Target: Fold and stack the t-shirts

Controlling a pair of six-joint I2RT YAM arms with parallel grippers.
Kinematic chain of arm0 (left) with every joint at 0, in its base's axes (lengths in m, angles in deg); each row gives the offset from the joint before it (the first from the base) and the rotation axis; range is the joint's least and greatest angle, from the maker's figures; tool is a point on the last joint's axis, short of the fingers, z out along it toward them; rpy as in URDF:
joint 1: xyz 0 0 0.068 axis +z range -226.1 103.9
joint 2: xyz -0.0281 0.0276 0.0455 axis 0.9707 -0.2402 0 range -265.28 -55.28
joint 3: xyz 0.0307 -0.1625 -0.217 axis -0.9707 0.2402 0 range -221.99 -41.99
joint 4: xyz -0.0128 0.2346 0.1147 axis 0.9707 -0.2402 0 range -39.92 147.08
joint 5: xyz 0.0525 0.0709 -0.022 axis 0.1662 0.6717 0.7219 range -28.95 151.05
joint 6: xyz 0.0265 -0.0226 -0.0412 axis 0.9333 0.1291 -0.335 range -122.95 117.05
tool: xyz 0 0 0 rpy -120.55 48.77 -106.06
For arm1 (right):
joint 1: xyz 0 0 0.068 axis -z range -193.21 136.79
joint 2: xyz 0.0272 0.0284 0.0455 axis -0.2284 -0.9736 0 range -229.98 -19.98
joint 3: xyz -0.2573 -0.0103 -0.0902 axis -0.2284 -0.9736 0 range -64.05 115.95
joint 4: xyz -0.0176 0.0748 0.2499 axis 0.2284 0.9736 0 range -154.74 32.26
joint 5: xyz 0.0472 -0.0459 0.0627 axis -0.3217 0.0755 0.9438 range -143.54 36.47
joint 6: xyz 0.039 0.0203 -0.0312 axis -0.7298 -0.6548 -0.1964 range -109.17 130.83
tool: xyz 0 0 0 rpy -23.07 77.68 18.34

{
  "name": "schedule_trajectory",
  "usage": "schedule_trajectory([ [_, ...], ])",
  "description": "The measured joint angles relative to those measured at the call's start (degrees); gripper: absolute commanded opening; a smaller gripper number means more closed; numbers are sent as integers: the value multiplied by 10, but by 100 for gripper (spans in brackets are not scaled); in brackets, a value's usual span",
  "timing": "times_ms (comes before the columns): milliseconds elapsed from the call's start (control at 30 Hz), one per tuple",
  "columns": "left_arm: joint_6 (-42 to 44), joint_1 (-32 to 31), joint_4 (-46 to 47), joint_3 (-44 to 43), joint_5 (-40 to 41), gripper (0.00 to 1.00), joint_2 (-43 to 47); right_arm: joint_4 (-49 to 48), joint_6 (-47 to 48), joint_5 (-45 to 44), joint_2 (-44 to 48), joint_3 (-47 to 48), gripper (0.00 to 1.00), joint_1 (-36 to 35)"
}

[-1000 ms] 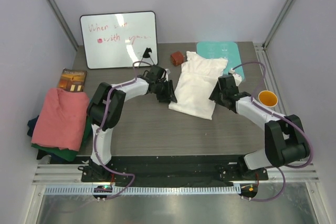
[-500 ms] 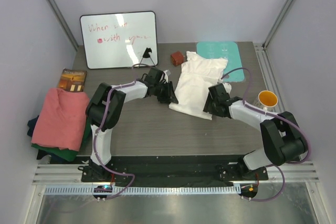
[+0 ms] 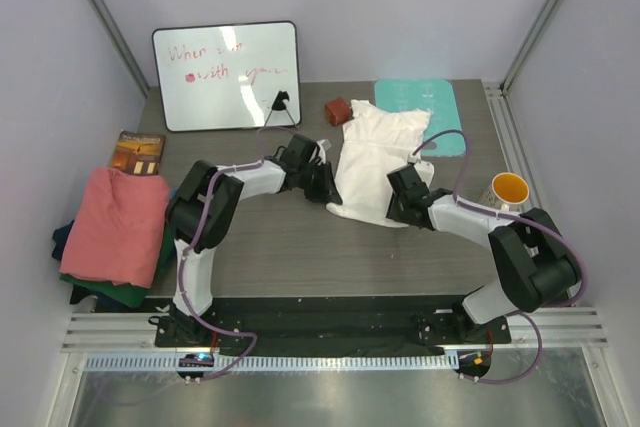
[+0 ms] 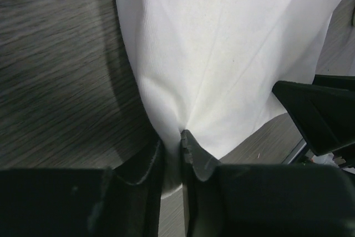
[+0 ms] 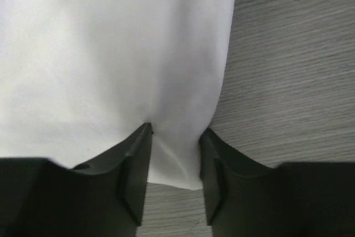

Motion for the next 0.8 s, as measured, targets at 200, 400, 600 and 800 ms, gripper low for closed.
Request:
schedule_trajectory([
  [200, -1, -2, 2, 4, 0, 0, 0, -14, -7, 7, -17, 13, 2, 0],
  [400, -8, -3, 16, 18, 3, 0, 7, -13, -9, 11, -17, 14, 1, 0],
  [600, -16, -13, 14, 40, 16, 0, 26, -14, -11, 23, -2, 0, 1, 0],
  [800, -18, -32, 14, 60, 27, 0, 42, -5, -14, 36, 42, -36, 1, -3],
])
